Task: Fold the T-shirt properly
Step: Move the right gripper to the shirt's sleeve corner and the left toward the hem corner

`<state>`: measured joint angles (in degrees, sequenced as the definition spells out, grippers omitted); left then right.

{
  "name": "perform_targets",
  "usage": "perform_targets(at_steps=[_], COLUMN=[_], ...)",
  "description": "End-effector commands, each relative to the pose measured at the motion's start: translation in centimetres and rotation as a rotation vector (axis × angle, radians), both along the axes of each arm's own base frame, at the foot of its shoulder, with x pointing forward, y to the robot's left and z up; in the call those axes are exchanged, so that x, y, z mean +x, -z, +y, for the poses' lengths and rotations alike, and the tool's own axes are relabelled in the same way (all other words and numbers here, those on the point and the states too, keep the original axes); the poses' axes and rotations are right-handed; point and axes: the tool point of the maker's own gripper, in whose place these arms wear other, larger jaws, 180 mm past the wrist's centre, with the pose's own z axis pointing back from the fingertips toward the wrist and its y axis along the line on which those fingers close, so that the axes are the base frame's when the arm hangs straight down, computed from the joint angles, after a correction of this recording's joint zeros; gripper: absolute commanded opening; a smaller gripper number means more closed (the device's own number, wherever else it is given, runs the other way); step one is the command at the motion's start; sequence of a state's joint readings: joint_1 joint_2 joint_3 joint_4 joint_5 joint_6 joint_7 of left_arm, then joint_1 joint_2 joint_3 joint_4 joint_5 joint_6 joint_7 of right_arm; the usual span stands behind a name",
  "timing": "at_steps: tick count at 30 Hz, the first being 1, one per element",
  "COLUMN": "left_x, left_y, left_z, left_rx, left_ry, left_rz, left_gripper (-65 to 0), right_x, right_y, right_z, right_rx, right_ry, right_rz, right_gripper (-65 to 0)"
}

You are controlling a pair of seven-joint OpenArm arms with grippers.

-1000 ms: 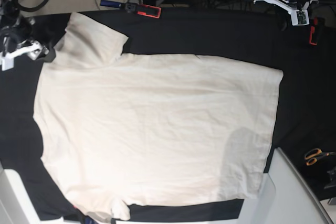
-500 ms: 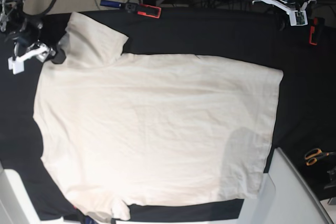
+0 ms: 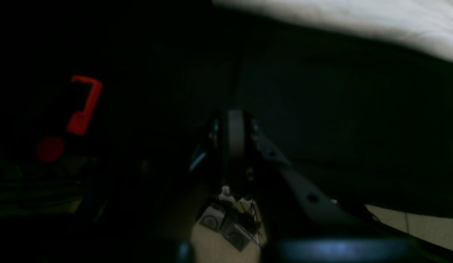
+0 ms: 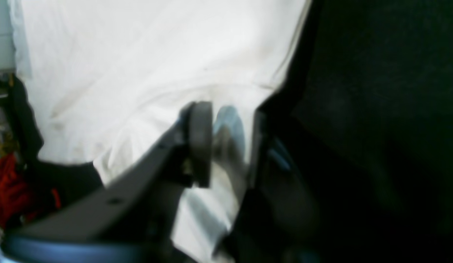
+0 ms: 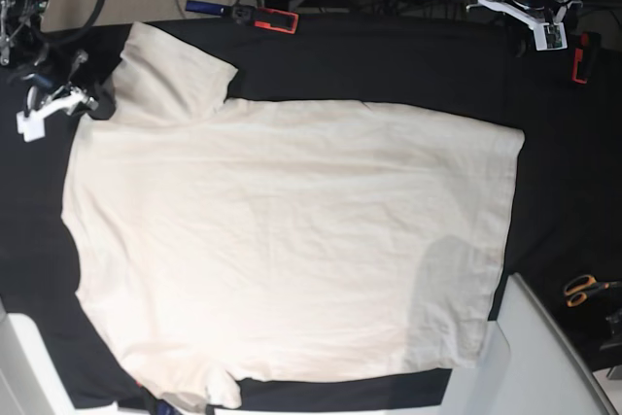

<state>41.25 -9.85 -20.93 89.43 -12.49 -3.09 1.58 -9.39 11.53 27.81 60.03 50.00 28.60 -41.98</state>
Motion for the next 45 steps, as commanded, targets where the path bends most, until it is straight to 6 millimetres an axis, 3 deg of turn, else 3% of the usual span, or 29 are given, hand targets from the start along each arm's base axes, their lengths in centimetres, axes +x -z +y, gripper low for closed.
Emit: perform_targets(at_steps=[1, 6, 11, 15, 21, 28, 33, 35, 40, 45], left_x=[0.5, 0.8, 1.3, 2.1, 3.9, 3.5, 3.1, 3.0, 2.8, 2.8], left_y=[-0.7, -0.8, -1.1, -0.6, -0.3, -0.1, -0.1, -0.1, 0.1, 0.1], left_z=[0.4, 1.6, 4.0, 4.7, 4.0, 4.2, 4.3, 4.3, 4.3, 4.4], left_rx=[0.007, -0.135, -0.257, -0.335, -0.377, -0.371, -0.364, -0.364, -0.363, -0.361], left_ry=[-0.004, -0.137, -0.256, -0.318, -0.308, -0.311, -0.308, -0.307, -0.311, -0.309], left_rz=[-0.033, -0.101, -0.159, -0.16, -0.14, -0.131, -0.122, -0.122, -0.116, -0.115], left_gripper=[-59.4, -41.5, -33.9, -32.6, -33.4, -33.4, -33.4, -33.6, -33.6, -33.6], right_x=[-0.9, -1.2, -1.3, -2.0, -2.3, -2.2, -2.5, -2.9, -4.5, -6.7], right_y=[0.6, 0.9, 1.0, 1.2, 1.2, 1.1, 1.3, 1.4, 1.3, -0.1], right_z=[-0.4, -0.3, -0.3, 0.3, 0.8, 0.6, 0.6, 0.6, 0.1, -3.0], right_rx=[-0.015, -0.011, -0.008, 0.008, 0.026, 0.03, 0.029, 0.032, 0.011, -0.041], right_ry=[-0.012, -0.013, -0.01, -0.044, -0.082, -0.063, -0.067, -0.063, -0.057, 0.044], right_rz=[0.041, 0.051, 0.06, 0.094, 0.124, 0.122, 0.131, 0.138, 0.141, 0.122], right_gripper=[-58.1, -63.2, -64.5, -65.0, -65.0, -63.8, -46.4, -42.5, -42.0, -40.4])
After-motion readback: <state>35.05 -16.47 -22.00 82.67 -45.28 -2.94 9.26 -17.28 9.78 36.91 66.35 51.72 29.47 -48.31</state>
